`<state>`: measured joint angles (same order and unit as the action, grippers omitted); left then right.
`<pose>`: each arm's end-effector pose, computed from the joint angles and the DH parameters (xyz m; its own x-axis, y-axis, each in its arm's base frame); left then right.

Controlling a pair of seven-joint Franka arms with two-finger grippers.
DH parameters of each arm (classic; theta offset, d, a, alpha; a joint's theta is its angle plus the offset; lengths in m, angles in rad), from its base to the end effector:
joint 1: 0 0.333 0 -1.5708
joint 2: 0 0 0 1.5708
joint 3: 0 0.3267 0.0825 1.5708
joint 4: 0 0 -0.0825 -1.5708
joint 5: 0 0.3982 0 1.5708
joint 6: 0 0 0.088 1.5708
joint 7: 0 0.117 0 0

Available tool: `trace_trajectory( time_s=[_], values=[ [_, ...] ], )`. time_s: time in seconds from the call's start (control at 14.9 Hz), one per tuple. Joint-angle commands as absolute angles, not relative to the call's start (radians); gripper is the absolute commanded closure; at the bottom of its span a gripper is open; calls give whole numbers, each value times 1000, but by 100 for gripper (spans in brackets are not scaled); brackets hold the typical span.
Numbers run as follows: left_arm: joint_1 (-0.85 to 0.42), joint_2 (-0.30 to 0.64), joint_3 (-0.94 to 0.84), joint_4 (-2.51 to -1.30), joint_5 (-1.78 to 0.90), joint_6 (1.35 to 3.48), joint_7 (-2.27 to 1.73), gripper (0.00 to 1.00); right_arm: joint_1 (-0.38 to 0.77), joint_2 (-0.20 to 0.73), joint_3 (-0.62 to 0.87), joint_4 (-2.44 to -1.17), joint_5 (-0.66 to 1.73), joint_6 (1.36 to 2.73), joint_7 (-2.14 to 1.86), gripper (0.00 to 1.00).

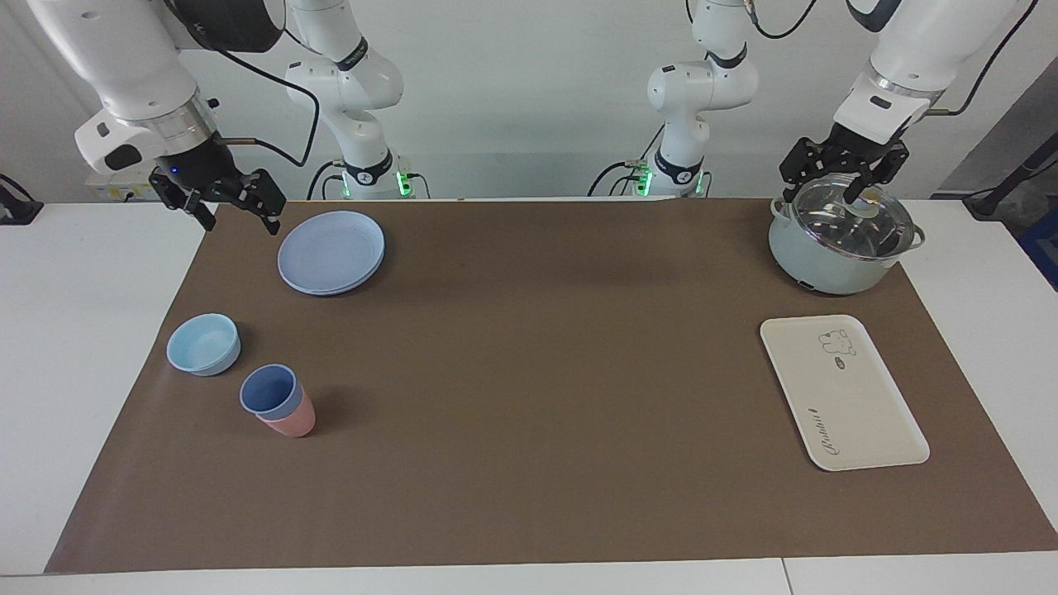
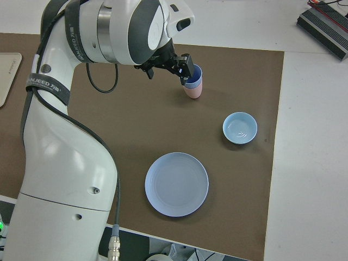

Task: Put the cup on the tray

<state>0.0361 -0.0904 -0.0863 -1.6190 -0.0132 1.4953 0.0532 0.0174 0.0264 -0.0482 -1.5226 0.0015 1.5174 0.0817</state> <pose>0.5303 -0.0305 0.6450 0.9941 -0.1036 -0.0333 -0.1034 -0.9946 0.0072 0.5714 -0.0170 0.6289 0.9932 -0.1122 -0.0315 -0.1122 -0.9937 0.0023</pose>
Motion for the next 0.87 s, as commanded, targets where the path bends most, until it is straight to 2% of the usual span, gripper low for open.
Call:
trace_trajectory(
  time_s=[0.0, 0.81],
  values=[
    [40, -106, -89, -1632, 0, 1486, 48, 0, 9, 29, -41, -1508, 29, 1500, 94, 0],
    [40, -106, -89, -1632, 0, 1486, 48, 0, 2, 5, -38, -1535, 28, 1465, 93, 0]
  ],
)
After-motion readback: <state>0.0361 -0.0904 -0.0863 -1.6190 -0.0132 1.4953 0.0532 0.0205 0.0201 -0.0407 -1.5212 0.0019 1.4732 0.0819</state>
